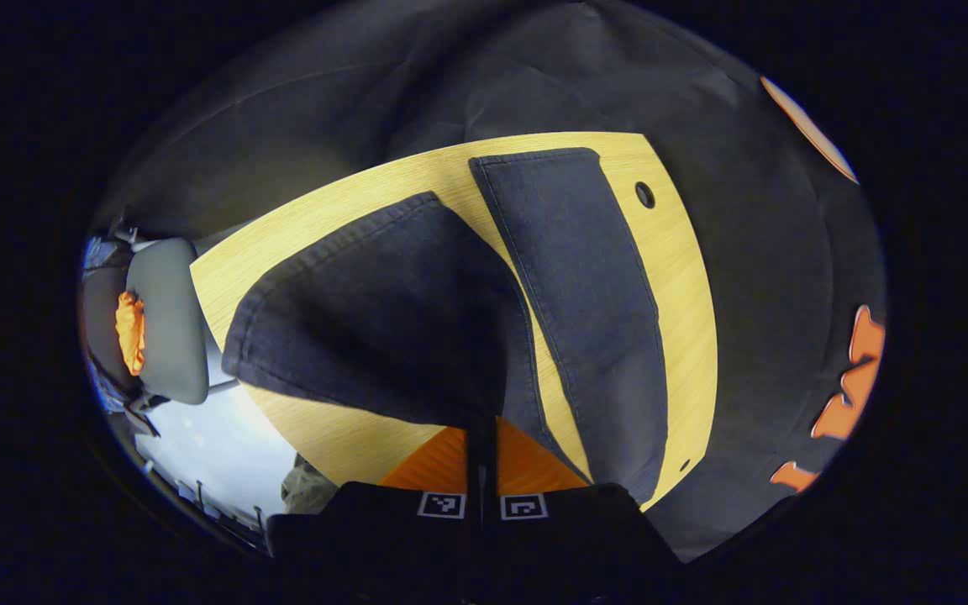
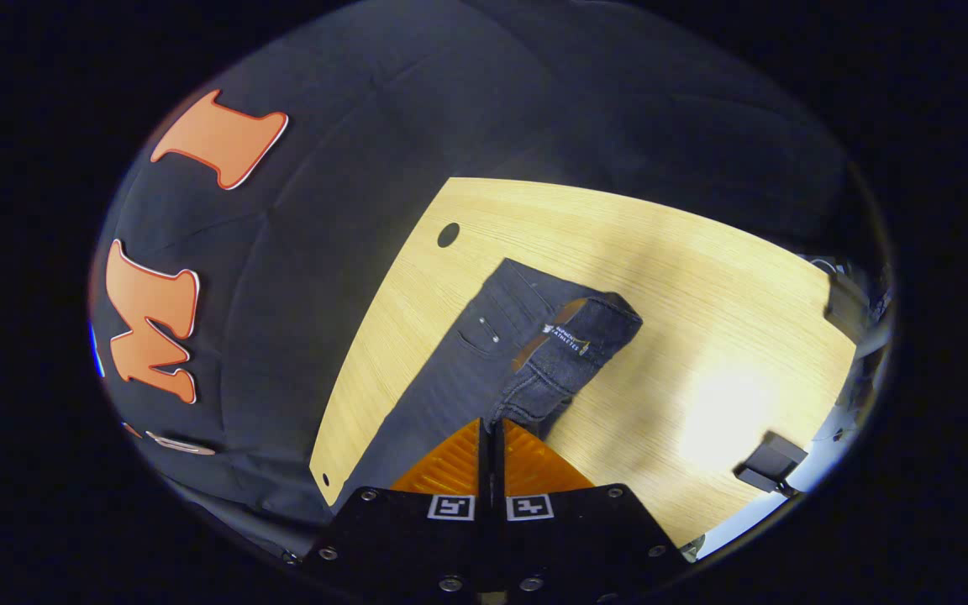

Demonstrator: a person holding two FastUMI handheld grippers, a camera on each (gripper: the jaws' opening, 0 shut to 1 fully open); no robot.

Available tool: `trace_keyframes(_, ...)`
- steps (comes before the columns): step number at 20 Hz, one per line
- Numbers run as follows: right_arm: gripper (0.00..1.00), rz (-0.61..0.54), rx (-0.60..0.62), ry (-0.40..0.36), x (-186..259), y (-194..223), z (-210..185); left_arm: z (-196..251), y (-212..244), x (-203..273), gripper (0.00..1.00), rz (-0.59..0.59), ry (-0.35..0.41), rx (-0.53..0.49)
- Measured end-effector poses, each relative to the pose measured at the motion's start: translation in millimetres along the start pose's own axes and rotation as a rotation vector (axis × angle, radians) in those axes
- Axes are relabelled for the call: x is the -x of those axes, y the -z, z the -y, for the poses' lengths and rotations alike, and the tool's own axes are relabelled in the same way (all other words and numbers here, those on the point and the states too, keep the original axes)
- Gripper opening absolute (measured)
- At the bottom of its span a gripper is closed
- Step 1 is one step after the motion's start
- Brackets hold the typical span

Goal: Grasp the waist and the cuffs of the jeans and fold them to make the two legs overlap; first hold the waist and fold one-third of the jeans toward the cuffs, then hold the cuffs and fold the remaining one-third in the same direction to finish folding.

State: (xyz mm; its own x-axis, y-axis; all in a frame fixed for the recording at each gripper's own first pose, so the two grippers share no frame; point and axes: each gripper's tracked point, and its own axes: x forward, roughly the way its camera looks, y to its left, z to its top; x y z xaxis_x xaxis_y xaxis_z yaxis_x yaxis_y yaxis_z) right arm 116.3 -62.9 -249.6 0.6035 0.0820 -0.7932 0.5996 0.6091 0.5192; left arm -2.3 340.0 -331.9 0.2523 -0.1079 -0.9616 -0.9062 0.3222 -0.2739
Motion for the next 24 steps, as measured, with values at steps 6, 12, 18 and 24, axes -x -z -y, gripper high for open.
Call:
trace_keyframes(6,0.0,-0.048,-0.012,0.007,-65,-30,-53,65,-59,-28,0.01,-0.049,-0.085,0.004)
trace_keyframes(12,0.0,-0.063,-0.067,0.078,-149,-52,-75,161,-109,-93,0.05,-0.081,-0.061,-0.206)
trace_keyframes(18,0.49,-0.032,-0.188,0.027,-170,-68,-99,207,-155,-100,0.91,0.081,-0.089,-0.325)
trace_keyframes(24,0.98,0.018,-0.03,-0.04,-116,-74,-107,222,-144,-64,0.96,0.174,0.083,-0.363)
